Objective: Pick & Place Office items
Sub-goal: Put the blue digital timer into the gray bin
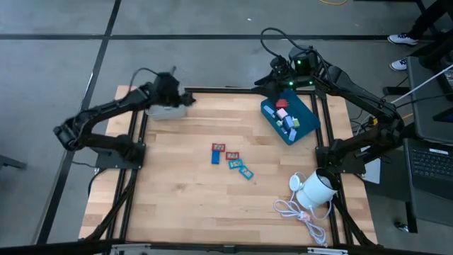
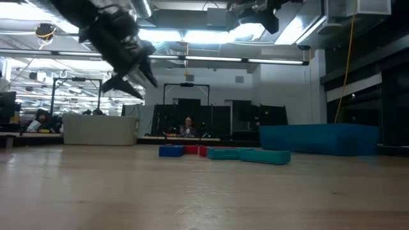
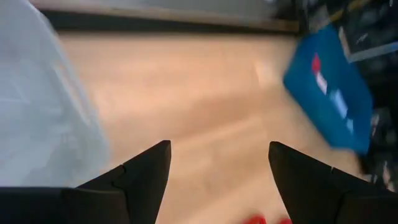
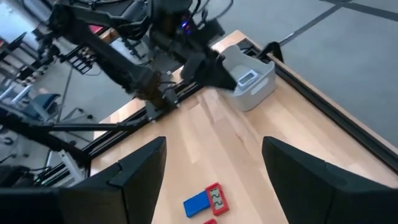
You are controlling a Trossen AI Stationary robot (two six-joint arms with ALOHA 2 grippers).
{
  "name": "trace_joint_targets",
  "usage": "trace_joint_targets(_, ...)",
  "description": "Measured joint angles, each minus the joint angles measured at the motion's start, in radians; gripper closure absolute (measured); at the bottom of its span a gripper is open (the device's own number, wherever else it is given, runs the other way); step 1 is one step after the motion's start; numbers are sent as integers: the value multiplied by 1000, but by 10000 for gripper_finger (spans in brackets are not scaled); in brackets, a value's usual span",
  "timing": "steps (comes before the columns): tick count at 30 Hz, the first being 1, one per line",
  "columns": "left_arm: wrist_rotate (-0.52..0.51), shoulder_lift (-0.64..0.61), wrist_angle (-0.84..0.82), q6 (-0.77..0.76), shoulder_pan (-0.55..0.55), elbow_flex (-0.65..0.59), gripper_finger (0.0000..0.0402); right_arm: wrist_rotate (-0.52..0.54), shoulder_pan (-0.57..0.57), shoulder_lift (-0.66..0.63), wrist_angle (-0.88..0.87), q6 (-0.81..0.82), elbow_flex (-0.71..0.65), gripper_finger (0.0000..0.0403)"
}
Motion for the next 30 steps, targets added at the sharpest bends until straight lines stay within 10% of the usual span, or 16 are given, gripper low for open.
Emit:
trace_joint_targets(7,-238,46,-167,-342,-422,42,135,-74,0,0,0,-62,0,132)
trace_joint_targets(14,-350,342,-191,-715,-756,203,135,-155,0,0,-1,-115,0,132)
trace_joint_targets(23,-260,791,-484,-788,-804,634,135,-251,0,0,-33,-171,0,132)
trace_joint_targets(30,-212,916,-604,-746,-782,781,135,-267,0,0,-61,-216,0,132)
